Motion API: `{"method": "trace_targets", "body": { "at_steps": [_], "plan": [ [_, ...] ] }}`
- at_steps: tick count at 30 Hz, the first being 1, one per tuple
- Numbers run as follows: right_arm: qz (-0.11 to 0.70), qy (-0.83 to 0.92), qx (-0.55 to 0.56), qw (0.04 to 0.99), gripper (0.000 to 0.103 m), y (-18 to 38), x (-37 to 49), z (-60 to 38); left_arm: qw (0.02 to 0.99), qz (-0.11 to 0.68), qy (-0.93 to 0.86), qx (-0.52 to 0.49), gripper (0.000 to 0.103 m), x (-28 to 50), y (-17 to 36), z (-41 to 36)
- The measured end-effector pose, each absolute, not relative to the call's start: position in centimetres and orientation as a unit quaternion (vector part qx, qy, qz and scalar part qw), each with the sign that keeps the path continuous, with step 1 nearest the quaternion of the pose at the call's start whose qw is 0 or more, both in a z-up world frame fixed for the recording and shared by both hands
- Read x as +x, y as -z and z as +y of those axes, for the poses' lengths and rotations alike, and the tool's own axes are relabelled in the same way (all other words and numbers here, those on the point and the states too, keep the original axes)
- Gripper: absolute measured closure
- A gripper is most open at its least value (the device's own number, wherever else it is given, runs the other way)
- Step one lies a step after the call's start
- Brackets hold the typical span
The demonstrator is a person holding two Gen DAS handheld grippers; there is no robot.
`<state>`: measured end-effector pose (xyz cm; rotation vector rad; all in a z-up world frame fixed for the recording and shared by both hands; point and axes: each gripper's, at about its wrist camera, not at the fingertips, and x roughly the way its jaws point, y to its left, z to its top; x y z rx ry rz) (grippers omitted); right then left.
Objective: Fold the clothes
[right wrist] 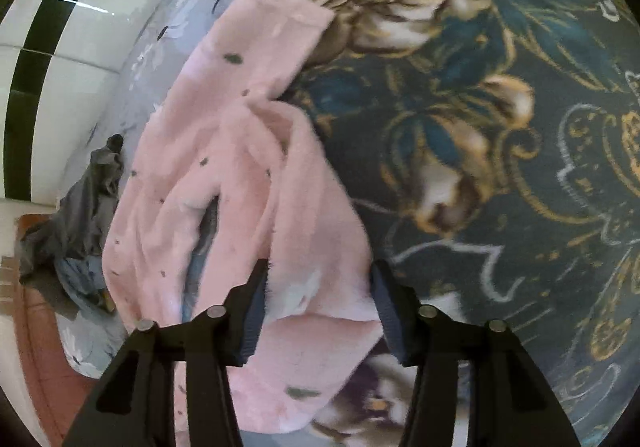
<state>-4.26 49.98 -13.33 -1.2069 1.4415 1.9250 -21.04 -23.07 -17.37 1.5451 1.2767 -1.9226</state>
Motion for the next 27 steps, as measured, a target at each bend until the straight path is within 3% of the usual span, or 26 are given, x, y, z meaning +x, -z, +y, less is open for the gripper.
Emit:
{"method": "trace_targets", "body": {
  "at_steps": [1, 2, 3, 6, 18, 22, 27],
  "plan": [
    [0.525, -0.696, -0.437, 0.222, 0.072, 13.3, -4.5, 49.8, 0.179, 0.449, 0.687, 0.543, 0.049, -21.1, 17.2, -23.0],
    [0.525, -0.695, -0.438, 0.222, 0.087, 13.1, -5.0, 49.5, 0.177, 0.445, 0.693, 0.539, 0.063, -21.2, 16.9, -23.0],
    [0.521, -0.696, -0.441, 0.224, 0.091, 12.8, -5.4, 49.2, 0.174, 0.448, 0.694, 0.537, 0.078, -21.3, 16.7, -22.9],
    [0.503, -0.711, -0.438, 0.223, 0.095, 10.7, -6.4, 48.6, 0.168, 0.447, 0.706, 0.524, 0.091, -21.4, 15.3, -22.8],
    [0.420, -0.827, -0.305, 0.215, 0.097, -5.0, -0.9, 50.4, 0.120, 0.461, 0.782, 0.402, 0.096, -16.1, 1.8, -26.5],
    [0.417, -0.824, -0.291, 0.250, 0.097, -5.7, 3.3, 51.8, 0.130, 0.440, 0.779, 0.428, 0.095, -14.6, 2.9, -26.7],
    [0.459, -0.749, -0.370, 0.300, 0.097, 2.1, 6.5, 54.0, 0.155, 0.467, 0.714, 0.498, 0.095, -14.6, 10.6, -26.7]
  ]
}}
